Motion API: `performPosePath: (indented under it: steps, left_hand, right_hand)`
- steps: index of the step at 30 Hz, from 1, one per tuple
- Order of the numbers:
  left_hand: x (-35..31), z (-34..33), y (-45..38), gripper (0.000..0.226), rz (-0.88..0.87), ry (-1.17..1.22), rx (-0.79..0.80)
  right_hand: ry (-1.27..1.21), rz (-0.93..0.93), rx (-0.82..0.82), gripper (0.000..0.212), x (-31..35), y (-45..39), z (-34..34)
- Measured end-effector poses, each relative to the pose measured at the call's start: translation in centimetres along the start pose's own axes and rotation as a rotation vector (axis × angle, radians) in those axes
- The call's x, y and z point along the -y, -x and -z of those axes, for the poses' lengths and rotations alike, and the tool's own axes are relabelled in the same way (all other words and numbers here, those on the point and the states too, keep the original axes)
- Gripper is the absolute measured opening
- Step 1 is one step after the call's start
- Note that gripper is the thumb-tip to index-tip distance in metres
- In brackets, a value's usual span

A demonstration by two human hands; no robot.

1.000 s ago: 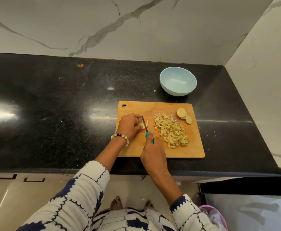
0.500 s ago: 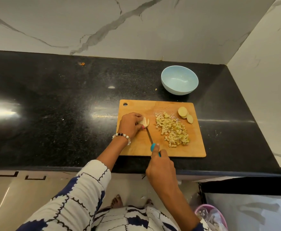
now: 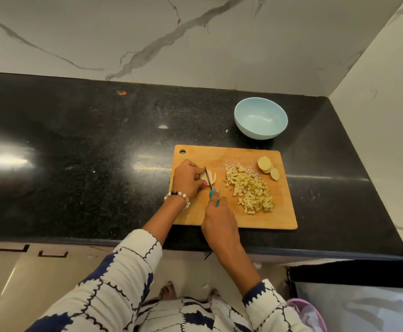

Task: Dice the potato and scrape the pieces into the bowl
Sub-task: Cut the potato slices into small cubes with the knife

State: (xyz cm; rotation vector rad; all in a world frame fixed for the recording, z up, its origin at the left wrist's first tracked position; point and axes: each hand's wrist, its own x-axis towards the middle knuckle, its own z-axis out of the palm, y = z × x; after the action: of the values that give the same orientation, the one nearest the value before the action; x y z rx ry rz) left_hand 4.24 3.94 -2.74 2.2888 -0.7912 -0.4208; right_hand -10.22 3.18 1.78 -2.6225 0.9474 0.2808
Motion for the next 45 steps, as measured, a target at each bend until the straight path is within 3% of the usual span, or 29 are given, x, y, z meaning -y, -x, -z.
performPosePath:
  steps: [6,12,17,20,31,36,38,42,45]
  left_hand:
    - [-0.3,0.3,0.0,0.047,0.028,-0.082,0.025]
    - [-0.5,0.3,0.3,0.045,0.074,-0.051,0.02]
    - [-0.9,0.7,0.5,0.009,0.117,-0.04,0.016]
    - [-0.8,0.6,0.6,0.025,0.136,0.006,-0.015]
    - [-1.0,0.1,0.6,0.024,0.179,-0.002,-0.05]
    - [-2.0,-0.6,0.3,0.02,0.277,-0.007,-0.116]
    - [-2.8,-1.5,0.4,0.034,0.293,-0.022,-0.147]
    - [-4.6,-2.8,0.7,0.049,0.363,-0.153,-0.145]
    - [-4.9,-3.2,0.6,0.044,0.338,-0.197,-0.131]
  right_hand:
    - [0.005,0.01,0.095,0.069,-1.1,3.6,0.0]
    - [-0.076,0.006,0.019,0.063,-1.5,3.2,1.9]
    - [-0.093,0.04,-0.037,0.06,-0.6,0.1,0.8]
    - [-0.052,0.046,-0.041,0.061,-0.3,-0.6,-0.1]
    - [-0.03,0.051,0.037,0.069,-1.6,3.5,-1.0]
    - [-0.252,0.065,-0.17,0.054,-3.9,3.3,0.2]
    - [-0.307,0.035,-0.238,0.051,-4.8,2.6,0.5]
    - [-0.377,-0.019,-0.284,0.046,-6.1,1.8,0.4]
    - [-0.416,-0.035,-0.285,0.039,-6.8,1.8,-0.3]
